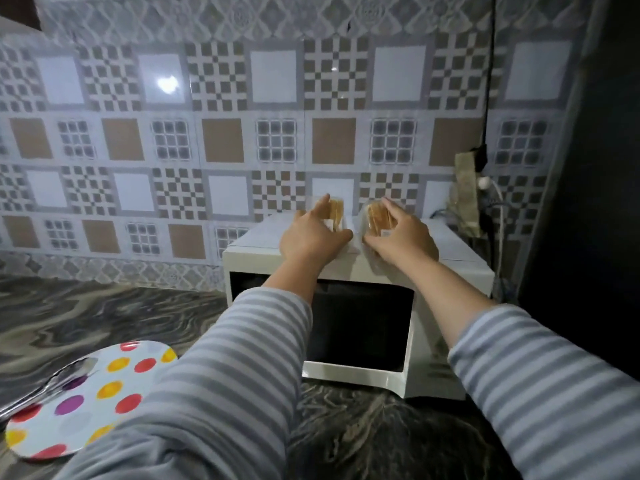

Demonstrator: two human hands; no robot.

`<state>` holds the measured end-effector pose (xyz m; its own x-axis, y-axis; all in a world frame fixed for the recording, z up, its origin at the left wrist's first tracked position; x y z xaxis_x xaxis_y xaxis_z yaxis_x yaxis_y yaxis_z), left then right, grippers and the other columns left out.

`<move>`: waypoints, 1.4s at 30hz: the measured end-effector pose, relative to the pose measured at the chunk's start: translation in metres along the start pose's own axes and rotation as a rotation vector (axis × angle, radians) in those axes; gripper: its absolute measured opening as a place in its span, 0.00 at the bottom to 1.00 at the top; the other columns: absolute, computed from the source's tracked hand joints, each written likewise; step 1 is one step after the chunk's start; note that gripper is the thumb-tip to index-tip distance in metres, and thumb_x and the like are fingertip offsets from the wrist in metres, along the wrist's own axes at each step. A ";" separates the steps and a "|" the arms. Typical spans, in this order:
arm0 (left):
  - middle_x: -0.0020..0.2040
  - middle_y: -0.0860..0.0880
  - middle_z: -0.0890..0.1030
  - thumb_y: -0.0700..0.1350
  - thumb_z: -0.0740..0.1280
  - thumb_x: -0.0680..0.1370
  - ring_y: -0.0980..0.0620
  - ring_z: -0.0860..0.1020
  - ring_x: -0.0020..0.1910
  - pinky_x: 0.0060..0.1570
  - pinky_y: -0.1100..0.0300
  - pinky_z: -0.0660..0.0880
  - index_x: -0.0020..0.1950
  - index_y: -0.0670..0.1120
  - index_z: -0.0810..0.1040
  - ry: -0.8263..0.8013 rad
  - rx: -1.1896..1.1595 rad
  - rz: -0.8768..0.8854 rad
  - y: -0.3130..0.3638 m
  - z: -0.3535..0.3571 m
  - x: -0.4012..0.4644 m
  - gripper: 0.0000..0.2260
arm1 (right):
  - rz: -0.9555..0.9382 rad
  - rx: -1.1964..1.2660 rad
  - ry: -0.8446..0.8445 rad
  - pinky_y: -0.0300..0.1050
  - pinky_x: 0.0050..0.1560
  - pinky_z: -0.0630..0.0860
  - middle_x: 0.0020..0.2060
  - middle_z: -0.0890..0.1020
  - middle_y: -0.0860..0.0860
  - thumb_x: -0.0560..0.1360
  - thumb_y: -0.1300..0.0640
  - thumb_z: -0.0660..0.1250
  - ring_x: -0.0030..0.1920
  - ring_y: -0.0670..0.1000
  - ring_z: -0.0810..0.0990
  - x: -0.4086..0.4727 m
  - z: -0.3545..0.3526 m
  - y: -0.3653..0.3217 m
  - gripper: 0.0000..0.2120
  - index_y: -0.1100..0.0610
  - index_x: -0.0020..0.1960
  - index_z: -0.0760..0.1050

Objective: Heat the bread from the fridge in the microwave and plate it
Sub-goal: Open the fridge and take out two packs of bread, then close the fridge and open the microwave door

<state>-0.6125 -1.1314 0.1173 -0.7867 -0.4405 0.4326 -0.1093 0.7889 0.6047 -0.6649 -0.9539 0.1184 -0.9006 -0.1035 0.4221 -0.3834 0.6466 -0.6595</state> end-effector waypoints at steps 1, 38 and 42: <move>0.65 0.50 0.75 0.60 0.67 0.71 0.50 0.77 0.58 0.52 0.52 0.77 0.75 0.64 0.56 -0.009 0.002 -0.010 -0.003 0.008 0.012 0.35 | 0.006 -0.013 -0.003 0.48 0.55 0.73 0.68 0.71 0.49 0.70 0.45 0.70 0.63 0.55 0.74 0.010 0.006 0.003 0.36 0.35 0.73 0.57; 0.58 0.51 0.80 0.56 0.64 0.74 0.47 0.78 0.56 0.56 0.54 0.75 0.61 0.53 0.77 -0.350 0.050 0.054 -0.049 -0.028 -0.296 0.17 | 0.196 -0.288 -0.136 0.48 0.58 0.76 0.61 0.79 0.48 0.75 0.49 0.63 0.59 0.54 0.77 -0.309 -0.022 0.043 0.14 0.47 0.59 0.78; 0.57 0.50 0.80 0.56 0.65 0.74 0.46 0.77 0.58 0.58 0.54 0.74 0.58 0.53 0.78 -0.545 0.051 0.047 -0.051 -0.016 -0.382 0.14 | 0.314 -0.297 -0.201 0.47 0.57 0.77 0.59 0.81 0.48 0.75 0.50 0.64 0.59 0.53 0.78 -0.406 -0.041 0.064 0.13 0.47 0.58 0.79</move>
<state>-0.2967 -1.0095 -0.0683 -0.9907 -0.1296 0.0411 -0.0853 0.8283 0.5537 -0.3154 -0.8398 -0.0697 -0.9966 0.0059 0.0827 -0.0378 0.8549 -0.5174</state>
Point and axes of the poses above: each hand's wrist, its own x-axis towards the middle knuckle, its own z-axis out of the palm, y = z × x, the point moved 9 cm from there along x, towards the middle knuckle
